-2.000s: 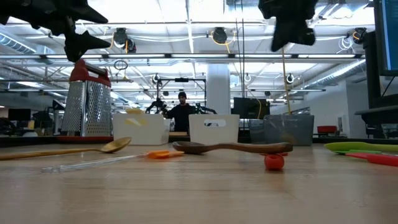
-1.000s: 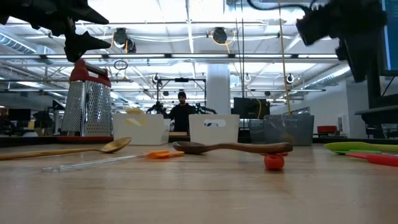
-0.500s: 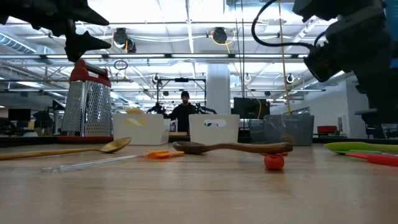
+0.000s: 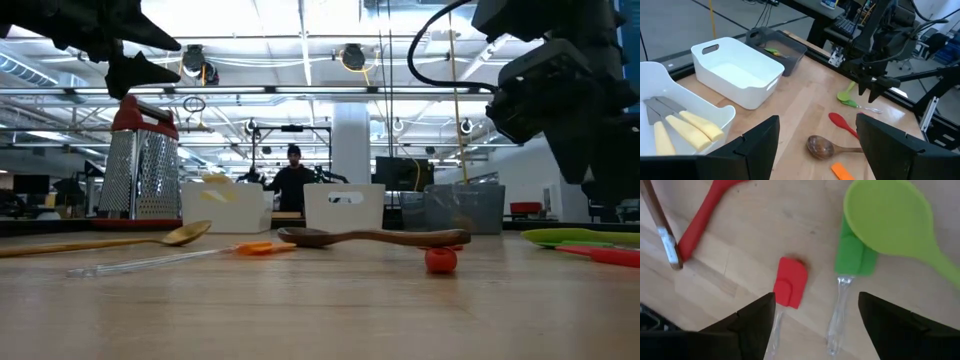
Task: Pick & Place Kitchen Items
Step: Put the green spatula into the black bin
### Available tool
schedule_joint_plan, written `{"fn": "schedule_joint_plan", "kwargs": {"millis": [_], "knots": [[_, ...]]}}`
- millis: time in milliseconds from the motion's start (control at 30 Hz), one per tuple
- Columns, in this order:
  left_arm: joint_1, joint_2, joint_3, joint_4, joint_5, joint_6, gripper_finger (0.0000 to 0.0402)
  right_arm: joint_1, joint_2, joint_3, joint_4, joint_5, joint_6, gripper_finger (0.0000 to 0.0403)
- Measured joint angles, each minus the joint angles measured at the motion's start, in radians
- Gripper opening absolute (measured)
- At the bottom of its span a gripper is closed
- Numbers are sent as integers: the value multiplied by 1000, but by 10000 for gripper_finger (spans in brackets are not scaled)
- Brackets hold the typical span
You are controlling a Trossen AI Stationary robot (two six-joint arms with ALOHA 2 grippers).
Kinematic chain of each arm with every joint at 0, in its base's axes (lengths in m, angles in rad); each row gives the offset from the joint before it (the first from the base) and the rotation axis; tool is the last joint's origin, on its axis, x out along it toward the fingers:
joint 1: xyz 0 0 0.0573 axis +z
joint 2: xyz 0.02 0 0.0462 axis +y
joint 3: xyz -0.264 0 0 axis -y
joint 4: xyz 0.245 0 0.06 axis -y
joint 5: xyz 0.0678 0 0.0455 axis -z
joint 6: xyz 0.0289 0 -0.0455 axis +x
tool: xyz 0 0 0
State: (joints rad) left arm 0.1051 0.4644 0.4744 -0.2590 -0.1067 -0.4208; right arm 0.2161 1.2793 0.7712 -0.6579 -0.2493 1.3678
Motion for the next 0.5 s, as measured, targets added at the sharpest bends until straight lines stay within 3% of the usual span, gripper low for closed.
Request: {"fn": "schedule_joint_plan", "kwargs": {"millis": [300,500], "knots": [[0,0,0,0,1,24,269,0,18,0,-7,42,34,262],[0,0,0,0,1,27,269,1,97,0,-6,59,35,255]]}}
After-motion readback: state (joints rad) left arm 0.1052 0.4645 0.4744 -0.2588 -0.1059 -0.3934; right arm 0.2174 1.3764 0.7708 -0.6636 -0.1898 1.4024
